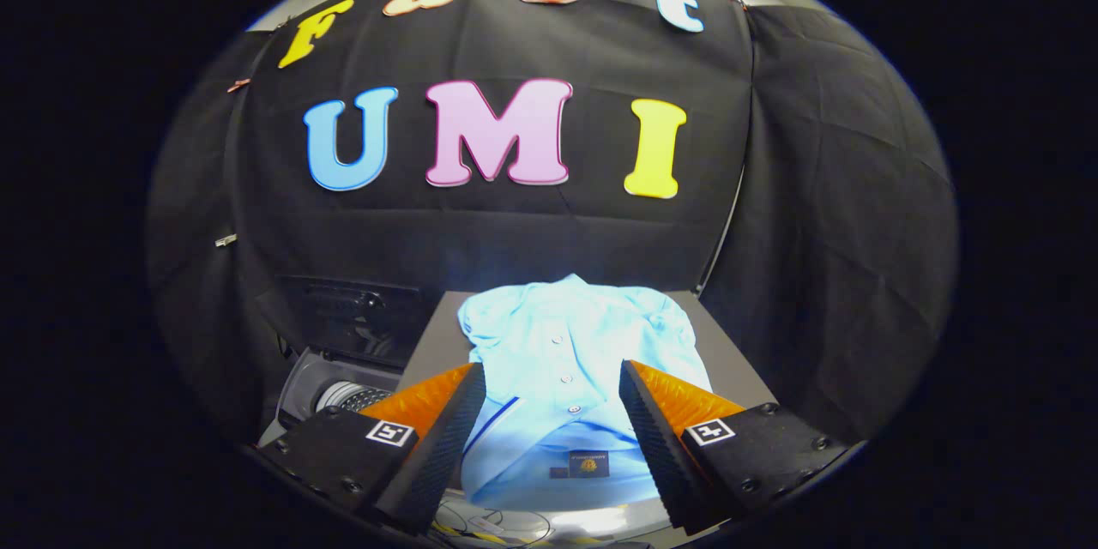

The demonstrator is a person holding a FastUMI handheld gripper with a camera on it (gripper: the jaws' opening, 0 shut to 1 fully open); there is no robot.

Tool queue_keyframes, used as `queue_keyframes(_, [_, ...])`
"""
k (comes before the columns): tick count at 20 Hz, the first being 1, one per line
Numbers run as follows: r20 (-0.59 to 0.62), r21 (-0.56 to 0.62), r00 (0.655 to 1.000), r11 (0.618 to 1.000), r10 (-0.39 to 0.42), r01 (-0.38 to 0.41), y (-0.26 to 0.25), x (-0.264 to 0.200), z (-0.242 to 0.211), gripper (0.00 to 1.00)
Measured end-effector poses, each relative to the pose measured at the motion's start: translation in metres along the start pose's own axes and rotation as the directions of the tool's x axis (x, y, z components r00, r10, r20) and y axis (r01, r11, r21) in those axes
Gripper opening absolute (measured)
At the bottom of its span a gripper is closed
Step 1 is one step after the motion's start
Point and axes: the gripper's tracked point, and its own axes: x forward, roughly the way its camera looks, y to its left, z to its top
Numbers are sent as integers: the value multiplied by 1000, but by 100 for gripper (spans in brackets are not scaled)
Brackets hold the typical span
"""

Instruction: Put the clothes into the washing machine and then close the washing machine lid.

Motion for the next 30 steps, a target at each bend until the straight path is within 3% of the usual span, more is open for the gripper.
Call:
queue_keyframes(4, [-160,51,987,999,14,-6,-10,42,-23,100])
queue_keyframes(12, [-292,-39,956,999,4,-17,-12,72,-37,100])
queue_keyframes(15, [-305,3,952,1000,28,-29,-8,82,-39,100])
queue_keyframes(17, [-305,9,952,1000,13,-11,-8,89,-36,77])
queue_keyframes(20, [-307,-18,951,999,-35,31,-11,89,-35,19])
queue_keyframes(22, [-284,-8,958,999,-41,40,-11,83,-31,5])
queue_keyframes(30, [-71,17,997,999,-32,33,12,28,13,5])
